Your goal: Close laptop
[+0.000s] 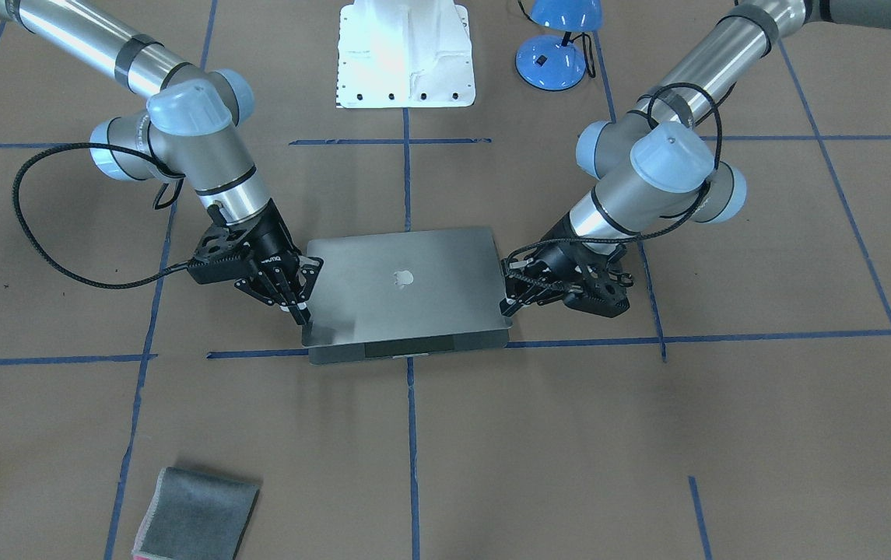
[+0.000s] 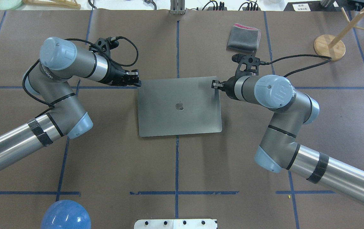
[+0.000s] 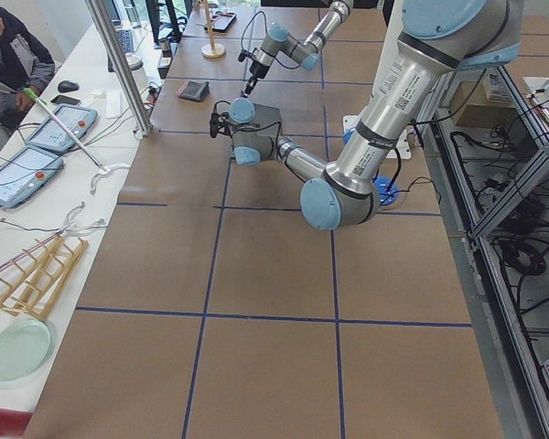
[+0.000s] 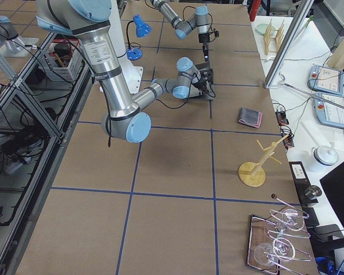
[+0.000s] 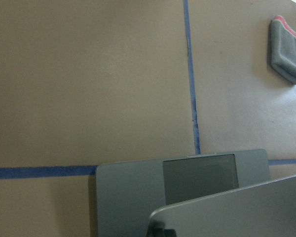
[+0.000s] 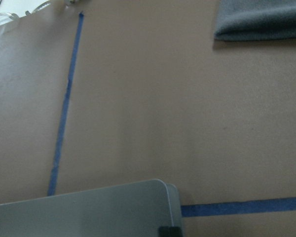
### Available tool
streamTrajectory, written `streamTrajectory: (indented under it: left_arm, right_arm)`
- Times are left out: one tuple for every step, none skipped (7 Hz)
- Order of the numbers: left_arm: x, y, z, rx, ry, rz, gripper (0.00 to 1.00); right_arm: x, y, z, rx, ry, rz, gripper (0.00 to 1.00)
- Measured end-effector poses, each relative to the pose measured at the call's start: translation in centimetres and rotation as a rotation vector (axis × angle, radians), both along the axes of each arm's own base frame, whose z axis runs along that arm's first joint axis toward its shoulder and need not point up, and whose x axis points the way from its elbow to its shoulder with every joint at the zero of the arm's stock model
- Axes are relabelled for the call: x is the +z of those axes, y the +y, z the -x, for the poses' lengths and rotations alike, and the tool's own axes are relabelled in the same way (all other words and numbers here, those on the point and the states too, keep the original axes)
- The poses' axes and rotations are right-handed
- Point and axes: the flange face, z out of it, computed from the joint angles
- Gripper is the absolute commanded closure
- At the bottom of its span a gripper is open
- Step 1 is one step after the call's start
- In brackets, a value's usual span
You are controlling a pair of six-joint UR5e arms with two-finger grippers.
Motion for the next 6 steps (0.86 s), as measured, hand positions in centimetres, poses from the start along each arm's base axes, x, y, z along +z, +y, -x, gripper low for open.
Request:
streamTrajectory:
  left_arm:
    - [0.6,-0.2,-1.1,-0.001,-0.021,-0.006,1.00]
    - [0.8,-0.3,-1.6,-0.001,-0.029,-0.010,0.96]
    - [0.8,-0.2,-1.7,0.002,-0.030,-0.010,0.68]
    - [0.8,-0.2,-1.6,0.015,-0.030,-0.002,0.29]
    - [1.1,-0.7,-0.8,0.039,-0.034,0.022,0.00]
    - [1.6,-1.9,1.3,0.060,-0.045,0.065,0.00]
  right_arm:
    - [1.1,-0.7,0.7,-0.003,0.024,0.011,0.98]
    - [1.0,-1.3,0.8,-0.014,0.022,0.017,0.94]
    - [0.5,-2.0,0.1,-0.042,0.005,0.035,0.58]
    - [0.2,-3.1,-1.4,-0.073,-0.007,0.069,0.01]
    - [0.0,-4.3,-3.2,-0.090,0.001,0.115,0.00]
    - [0.0,-5.4,-5.3,-0.099,0.029,0.162,0.00]
